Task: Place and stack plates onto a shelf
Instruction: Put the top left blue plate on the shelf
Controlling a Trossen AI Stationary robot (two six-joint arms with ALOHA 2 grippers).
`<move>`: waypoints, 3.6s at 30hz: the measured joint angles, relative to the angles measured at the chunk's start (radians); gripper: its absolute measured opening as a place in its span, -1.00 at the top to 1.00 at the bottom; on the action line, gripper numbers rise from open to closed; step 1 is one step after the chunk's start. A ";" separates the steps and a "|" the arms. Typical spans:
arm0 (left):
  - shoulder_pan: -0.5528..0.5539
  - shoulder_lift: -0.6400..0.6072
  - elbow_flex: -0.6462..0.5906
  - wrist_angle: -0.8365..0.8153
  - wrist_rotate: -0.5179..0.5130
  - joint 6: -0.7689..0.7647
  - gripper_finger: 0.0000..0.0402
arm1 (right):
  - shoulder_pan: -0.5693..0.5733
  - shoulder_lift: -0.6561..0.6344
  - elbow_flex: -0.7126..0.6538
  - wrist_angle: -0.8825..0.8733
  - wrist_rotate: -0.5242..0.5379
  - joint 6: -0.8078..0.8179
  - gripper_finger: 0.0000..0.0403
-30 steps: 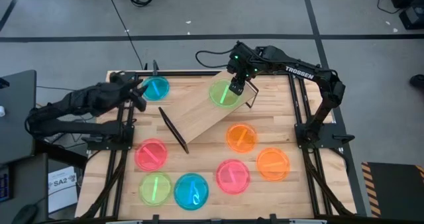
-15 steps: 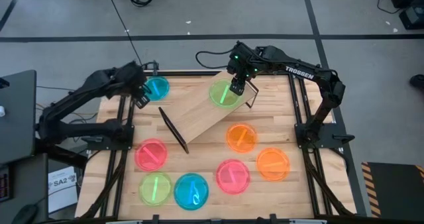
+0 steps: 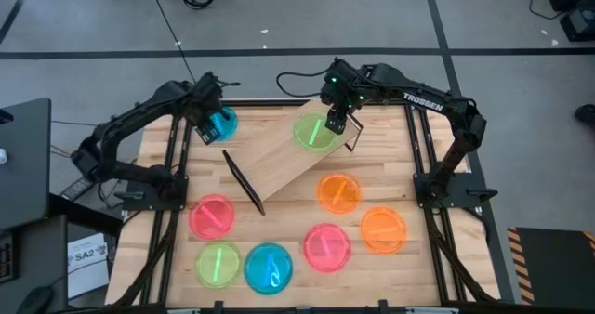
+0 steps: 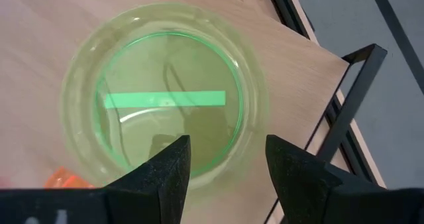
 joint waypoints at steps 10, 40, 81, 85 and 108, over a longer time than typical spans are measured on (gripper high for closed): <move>0.058 0.168 0.000 0.094 0.052 0.026 0.23 | 0.000 -0.100 0.000 -0.004 -0.016 0.003 -0.01; 0.012 0.416 -0.001 0.349 0.183 -0.096 0.23 | 0.000 -0.127 0.000 -0.053 -0.020 0.000 -0.01; -0.024 0.532 0.000 0.466 0.068 -0.140 0.46 | 0.000 -0.126 0.000 -0.061 -0.020 0.002 -0.01; -0.024 0.532 0.000 0.467 0.069 -0.140 0.60 | 0.000 -0.126 0.000 -0.061 -0.020 0.001 -0.01; -0.024 0.521 -0.001 0.431 0.029 -0.140 0.97 | 0.000 -0.126 0.000 -0.061 -0.020 0.001 -0.01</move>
